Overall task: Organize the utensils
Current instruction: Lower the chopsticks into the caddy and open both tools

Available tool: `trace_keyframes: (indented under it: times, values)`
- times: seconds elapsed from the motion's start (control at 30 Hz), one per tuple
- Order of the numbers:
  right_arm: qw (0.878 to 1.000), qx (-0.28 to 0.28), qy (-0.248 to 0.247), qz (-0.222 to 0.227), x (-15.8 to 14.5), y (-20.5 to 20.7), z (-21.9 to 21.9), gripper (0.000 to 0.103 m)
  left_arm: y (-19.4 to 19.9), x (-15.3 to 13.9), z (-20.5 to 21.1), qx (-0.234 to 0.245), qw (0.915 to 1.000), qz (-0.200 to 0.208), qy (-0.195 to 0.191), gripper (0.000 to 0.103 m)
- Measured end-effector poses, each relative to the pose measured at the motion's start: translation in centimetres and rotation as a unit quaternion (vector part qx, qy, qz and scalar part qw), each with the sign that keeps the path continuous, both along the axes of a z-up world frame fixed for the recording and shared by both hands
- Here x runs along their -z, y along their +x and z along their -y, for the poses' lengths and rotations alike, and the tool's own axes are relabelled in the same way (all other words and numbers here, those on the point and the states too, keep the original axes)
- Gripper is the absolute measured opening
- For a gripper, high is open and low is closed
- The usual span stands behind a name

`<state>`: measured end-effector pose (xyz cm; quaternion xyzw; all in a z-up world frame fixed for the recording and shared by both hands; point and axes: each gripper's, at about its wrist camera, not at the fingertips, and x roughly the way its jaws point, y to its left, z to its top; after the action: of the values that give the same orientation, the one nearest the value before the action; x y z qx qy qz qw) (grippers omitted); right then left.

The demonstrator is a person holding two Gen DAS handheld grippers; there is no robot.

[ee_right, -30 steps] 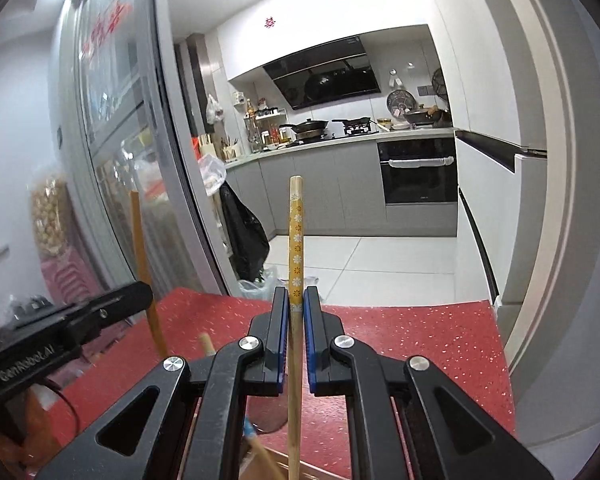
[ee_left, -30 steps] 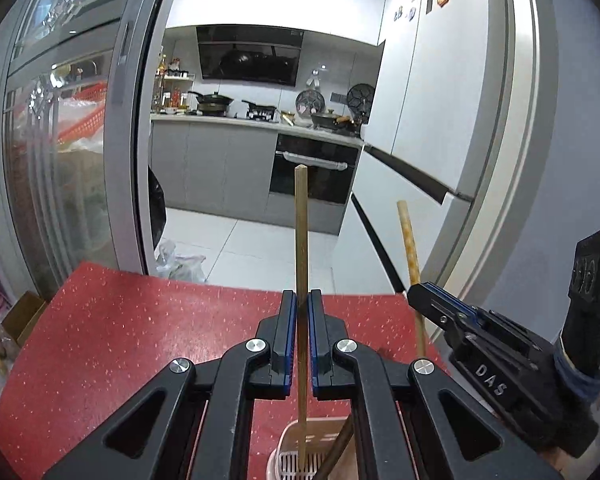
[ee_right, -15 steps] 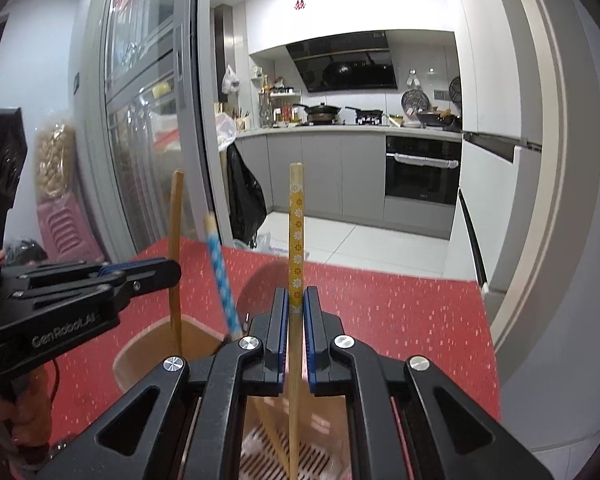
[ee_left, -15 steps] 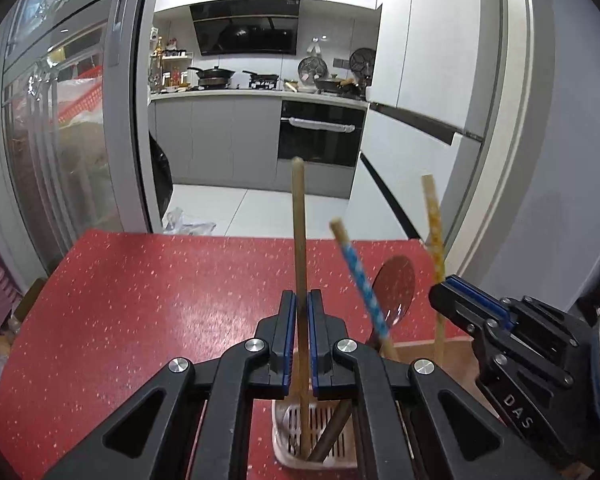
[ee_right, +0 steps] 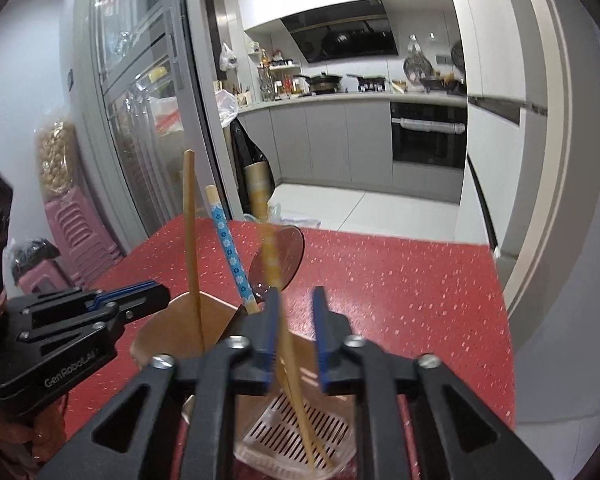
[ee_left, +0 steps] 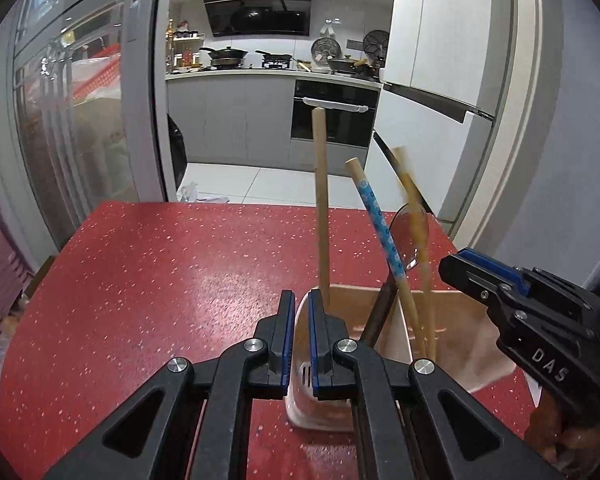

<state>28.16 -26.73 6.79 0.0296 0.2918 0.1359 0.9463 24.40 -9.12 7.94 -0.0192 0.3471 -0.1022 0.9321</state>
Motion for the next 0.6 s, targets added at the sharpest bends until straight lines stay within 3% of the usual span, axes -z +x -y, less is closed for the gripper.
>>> trace_keyframes:
  times: [0.03, 0.17, 0.33, 0.6]
  values:
    - [1.0, 0.003, 0.008, -0.002, -0.1, -0.2, 0.3, 0.043, -0.4, -0.1, -0.2, -0.004, 1.0, 0.0, 0.0, 0.032]
    - [0.999, 0.007, 0.031, -0.004, -1.3, -1.6, 0.9, 0.044, -1.7, -0.1, -0.9, -0.011, 0.9999, -0.004, -0.001, 0.032]
    - [0.999, 0.009, 0.041, -0.006, -2.1, -4.2, 0.9, 0.054, -4.2, -0.5, -2.0, -0.022, 0.9997, -0.006, -0.004, 0.032]
    - [0.997, 0.019, 0.067, -0.042, -1.9, -8.7, 1.0, 0.057, -7.8, -0.5, -3.6, -0.029, 0.9994, -0.017, -0.004, 0.032]
